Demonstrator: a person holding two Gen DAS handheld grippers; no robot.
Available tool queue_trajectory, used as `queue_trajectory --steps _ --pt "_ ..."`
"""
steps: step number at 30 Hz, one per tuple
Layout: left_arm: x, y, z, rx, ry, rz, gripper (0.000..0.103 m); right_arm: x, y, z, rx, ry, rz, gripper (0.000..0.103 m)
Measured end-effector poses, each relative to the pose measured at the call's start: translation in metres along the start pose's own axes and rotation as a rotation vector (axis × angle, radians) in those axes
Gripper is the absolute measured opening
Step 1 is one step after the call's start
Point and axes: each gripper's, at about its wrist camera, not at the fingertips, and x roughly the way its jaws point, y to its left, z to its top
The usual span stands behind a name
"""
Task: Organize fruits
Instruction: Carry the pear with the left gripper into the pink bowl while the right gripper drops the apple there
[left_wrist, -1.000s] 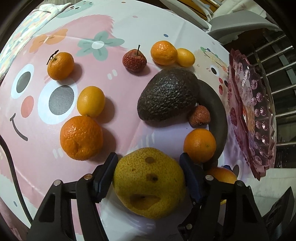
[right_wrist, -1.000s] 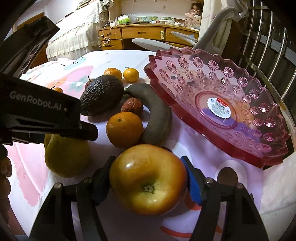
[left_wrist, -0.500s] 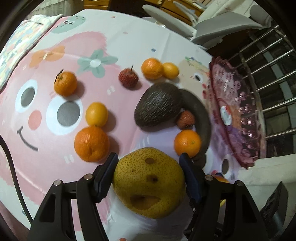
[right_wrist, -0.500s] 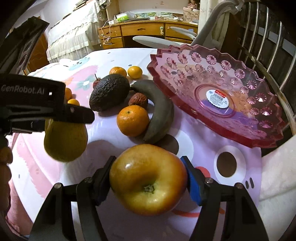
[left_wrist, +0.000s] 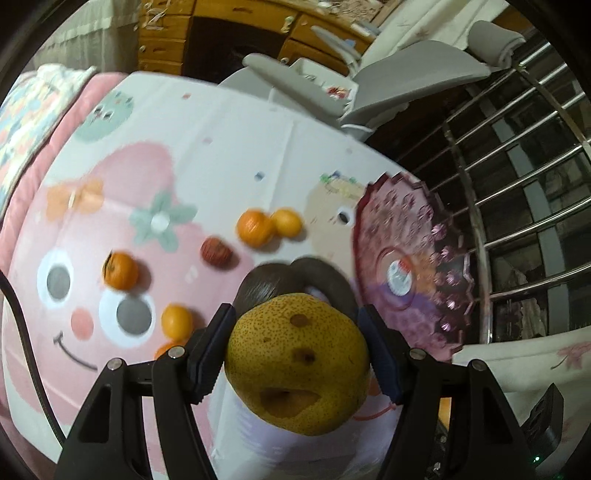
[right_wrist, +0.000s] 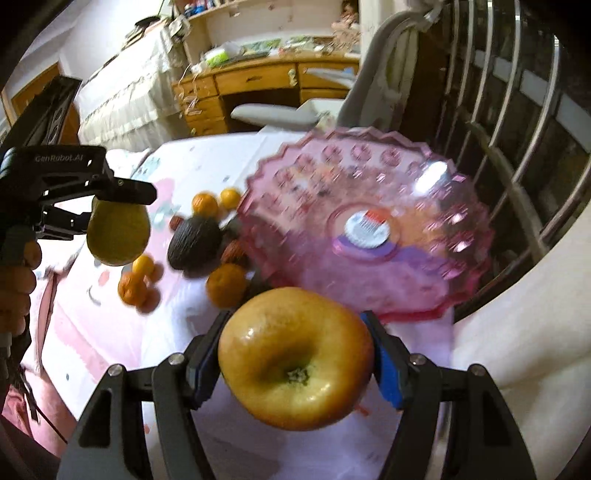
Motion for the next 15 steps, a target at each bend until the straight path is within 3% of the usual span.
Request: queue_trajectory --steps 9,15 --pt "0.001 -0.055 0.035 0.088 -0.030 -0.072 0.067 0.003 -0.037 0.033 0.063 -0.085 -0.041 0.070" --pt "0.022 -0.097 0.037 0.156 -0.009 -0.108 0.067 0.016 -0.052 0.039 0.098 -0.095 -0.051 0.070"
